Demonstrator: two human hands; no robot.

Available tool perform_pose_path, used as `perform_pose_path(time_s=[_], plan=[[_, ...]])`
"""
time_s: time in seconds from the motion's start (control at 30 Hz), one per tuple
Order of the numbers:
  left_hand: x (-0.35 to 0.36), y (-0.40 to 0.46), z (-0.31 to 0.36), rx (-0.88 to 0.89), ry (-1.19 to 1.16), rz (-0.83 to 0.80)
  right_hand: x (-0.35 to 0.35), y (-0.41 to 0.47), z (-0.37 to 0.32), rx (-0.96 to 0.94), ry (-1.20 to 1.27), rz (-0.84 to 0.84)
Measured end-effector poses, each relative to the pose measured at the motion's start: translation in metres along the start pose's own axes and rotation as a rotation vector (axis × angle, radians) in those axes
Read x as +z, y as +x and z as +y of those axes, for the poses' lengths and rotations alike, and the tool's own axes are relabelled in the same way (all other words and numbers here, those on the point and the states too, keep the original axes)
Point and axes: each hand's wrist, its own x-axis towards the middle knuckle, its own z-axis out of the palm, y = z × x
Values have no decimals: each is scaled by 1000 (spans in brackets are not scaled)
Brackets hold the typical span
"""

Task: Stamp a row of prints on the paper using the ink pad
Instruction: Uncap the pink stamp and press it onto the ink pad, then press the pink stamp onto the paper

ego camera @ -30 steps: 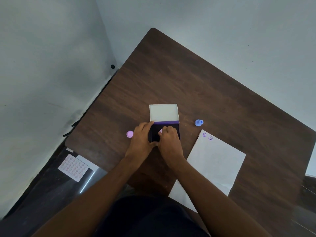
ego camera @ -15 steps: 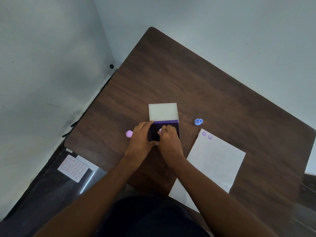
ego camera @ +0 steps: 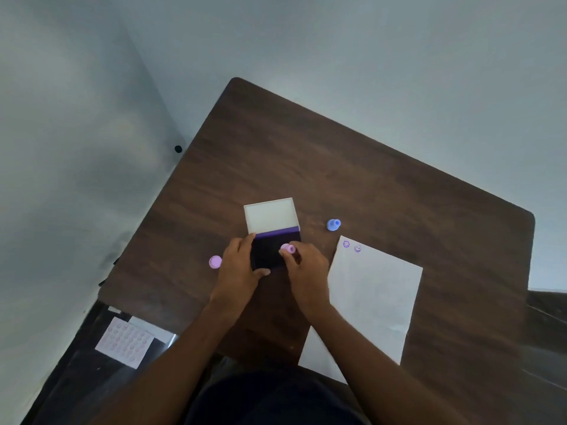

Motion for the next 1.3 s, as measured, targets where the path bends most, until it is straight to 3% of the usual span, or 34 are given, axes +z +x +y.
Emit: perform_pose_path(time_s=[0.17, 0.27, 0.4, 0.53, 0.87, 1.3], plan=[[-2, -12, 5, 48, 139, 18, -45, -15, 33, 205, 164, 239], [0, -19, 12, 227, 236, 115, -73, -15, 55, 300, 217, 362], [23, -18, 41, 474, 236, 2, -90, -7, 81, 388, 330, 482], [58, -8, 91, 585, 294, -34, -94, 5, 94, 425, 414, 561], [112, 30, 142, 485, 283, -233, -81, 23, 119, 477, 390, 467], [124, 34, 136, 398, 259, -243, -75, 31, 115, 469, 356, 492]])
